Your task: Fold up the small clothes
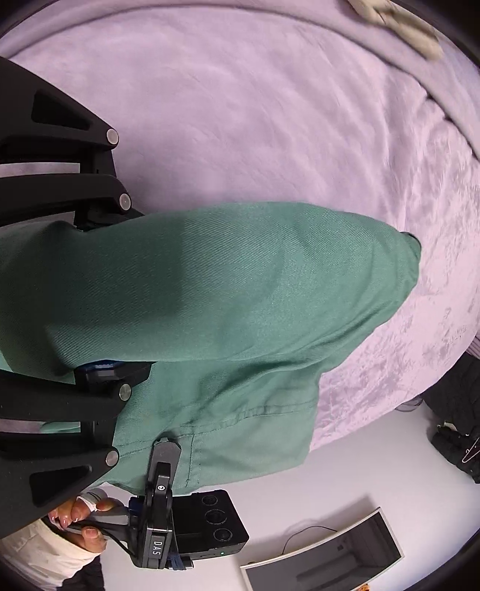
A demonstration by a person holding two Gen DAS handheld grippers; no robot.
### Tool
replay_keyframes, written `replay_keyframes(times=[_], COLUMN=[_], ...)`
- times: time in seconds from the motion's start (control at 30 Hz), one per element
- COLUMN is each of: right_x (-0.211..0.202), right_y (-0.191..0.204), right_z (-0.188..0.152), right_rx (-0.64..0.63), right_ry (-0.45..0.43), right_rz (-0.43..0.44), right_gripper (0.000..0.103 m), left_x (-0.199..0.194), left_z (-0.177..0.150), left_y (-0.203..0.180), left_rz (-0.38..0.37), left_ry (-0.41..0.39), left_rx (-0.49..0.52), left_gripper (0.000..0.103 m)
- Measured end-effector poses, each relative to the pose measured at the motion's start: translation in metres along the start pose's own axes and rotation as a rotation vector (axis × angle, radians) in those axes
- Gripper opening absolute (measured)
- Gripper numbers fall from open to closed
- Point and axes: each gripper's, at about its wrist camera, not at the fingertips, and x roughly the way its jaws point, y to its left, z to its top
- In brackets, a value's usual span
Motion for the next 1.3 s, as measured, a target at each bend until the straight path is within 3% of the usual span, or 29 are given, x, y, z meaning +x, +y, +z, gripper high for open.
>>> replay_keyframes(times=[0.13,0.2,0.27,0.33,0.5,0.53,0.57,0.6,0.7,0.77,0.83,0.87,0.97,1.1,1.2,1.23,1.3], right_x=[0.047,0.065,0.070,0.062,0.043,0.042,0.039,0.035,0.046,0.060,0.058,0.062,0.045,0.033,0.028,0.029,0.031], right_y=[-0.002,-0.009,-0.020,-0.020,0.019,0.034,0.045,0.054,0.074,0.068,0.038,0.031,0.021,0.039,0.046,0.048,0.053], right_z=[-0.039,-0.052,-0.061,-0.066,-0.077,-0.081,-0.082,-0.086,-0.109,-0.122,-0.140,-0.142,-0.140,-0.141,-0.139,-0.138,-0.142], right_rx=[0.006,0.017,0.059,0.096,0.014,-0.028,-0.065,-0.106,-0.206,-0.220,-0.197,-0.159,-0.065,-0.097,-0.097,-0.102,-0.111], right_ry=[0.078,0.108,0.114,0.062,-0.021,-0.042,-0.050,-0.051,0.004,0.070,0.115,0.121,0.090,0.071,0.072,0.073,0.083], right_rz=[-0.041,-0.141,-0.308,-0.436,-0.626,-0.640,-0.631,-0.618,-0.586,-0.624,-0.704,-0.731,-0.685,-0.706,-0.711,-0.718,-0.724], right_gripper=[0.030,0.030,0.039,0.064,0.062,0.051,0.035,0.030,0.029,0.029,0.029,0.029,0.030,0.033,0.058,0.061,0.061], left_x=[-0.026,-0.023,-0.016,-0.026,-0.062,-0.067,-0.073,-0.082,-0.083,-0.065,-0.054,-0.054,-0.060,-0.068,-0.073,-0.074,-0.078], left_z=[-0.062,-0.092,-0.115,-0.132,-0.140,-0.139,-0.142,-0.146,-0.158,-0.166,-0.174,-0.178,-0.182,-0.183,-0.184,-0.185,-0.185], left_y=[0.033,0.054,0.070,0.081,0.075,0.072,0.071,0.076,0.075,0.071,0.068,0.068,0.064,0.062,0.062,0.059,0.057], left_rz=[0.076,0.114,0.150,0.148,0.212,0.224,0.227,0.220,0.221,0.270,0.296,0.294,0.312,0.340,0.359,0.366,0.389], left_ry=[0.022,0.057,0.092,0.072,0.005,-0.004,-0.011,-0.011,0.033,0.097,0.138,0.144,0.144,0.139,0.130,0.127,0.124], left_rx=[-0.038,-0.084,-0.139,-0.175,-0.133,-0.119,-0.101,-0.087,-0.067,-0.050,-0.051,-0.059,-0.060,-0.063,-0.074,-0.074,-0.071], left_gripper=[0.050,0.050,0.056,0.057,0.057,0.057,0.057,0.057,0.057,0.057,0.057,0.057,0.057,0.057,0.057,0.059,0.078])
